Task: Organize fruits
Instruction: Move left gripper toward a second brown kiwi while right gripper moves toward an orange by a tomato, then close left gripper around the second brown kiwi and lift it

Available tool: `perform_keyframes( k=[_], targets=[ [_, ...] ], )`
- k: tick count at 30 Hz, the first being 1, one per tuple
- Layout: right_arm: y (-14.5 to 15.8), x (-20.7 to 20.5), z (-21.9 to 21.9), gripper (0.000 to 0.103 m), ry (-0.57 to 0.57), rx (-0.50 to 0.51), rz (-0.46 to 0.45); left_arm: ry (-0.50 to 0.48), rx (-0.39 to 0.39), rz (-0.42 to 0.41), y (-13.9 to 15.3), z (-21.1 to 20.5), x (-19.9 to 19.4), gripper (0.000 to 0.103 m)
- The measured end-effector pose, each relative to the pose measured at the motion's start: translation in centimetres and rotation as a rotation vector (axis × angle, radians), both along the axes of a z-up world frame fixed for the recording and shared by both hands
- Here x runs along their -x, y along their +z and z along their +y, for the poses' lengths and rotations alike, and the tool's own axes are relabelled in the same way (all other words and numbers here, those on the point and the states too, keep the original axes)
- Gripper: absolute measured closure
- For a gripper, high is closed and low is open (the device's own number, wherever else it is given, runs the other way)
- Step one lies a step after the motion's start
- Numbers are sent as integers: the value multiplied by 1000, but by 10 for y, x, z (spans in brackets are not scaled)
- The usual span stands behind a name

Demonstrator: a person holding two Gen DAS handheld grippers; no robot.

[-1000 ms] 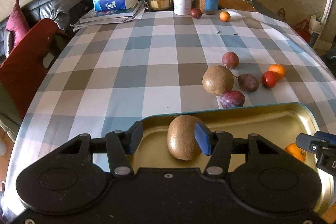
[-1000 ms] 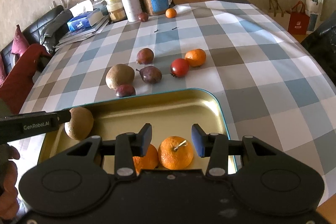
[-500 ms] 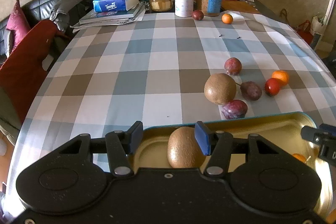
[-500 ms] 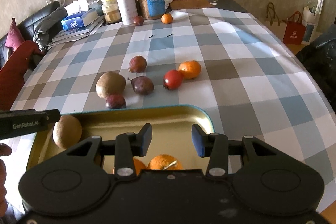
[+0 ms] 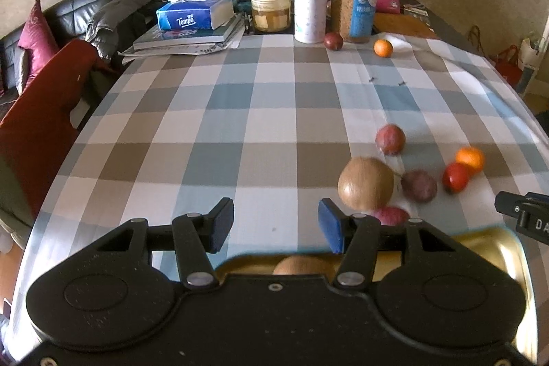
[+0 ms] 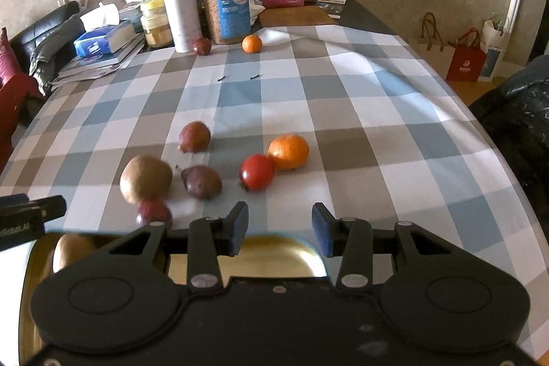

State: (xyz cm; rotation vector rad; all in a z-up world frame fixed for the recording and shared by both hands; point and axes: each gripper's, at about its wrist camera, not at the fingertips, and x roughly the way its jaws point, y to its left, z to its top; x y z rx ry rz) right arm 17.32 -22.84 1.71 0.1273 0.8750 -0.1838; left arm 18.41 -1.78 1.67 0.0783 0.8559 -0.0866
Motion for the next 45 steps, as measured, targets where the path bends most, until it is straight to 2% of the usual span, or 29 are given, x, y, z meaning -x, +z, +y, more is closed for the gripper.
perform_keyframes(
  k=[10,18,24,29,34,38,45],
  targets=[
    [-8,-55,-34,59,-100,-127,49,5,21,39,-7,-22,-36,42],
    [-22,-88,-42,59,-243,-131,81,-17,70,61,-22,-42,-51,42],
    [-33,-95,-42,59,-332,-138,30,-29,99,23,-28,-47,-55,42],
    [-39,-98,-36,59,-351,-108,5,-52,95,-1,-31,-53,-57,42],
    [-39,-99,-25,59,-311,-32,-3,-73,102,-12,-36,-57,-55,41],
    [-39,-98,-28,59,-311,-42,-4,-109,87,-31,-35,-59,-49,41],
    [-41,-96,-31,59,-310,-59,-10,-192,65,-1,-42,-69,-45,41]
  ],
)
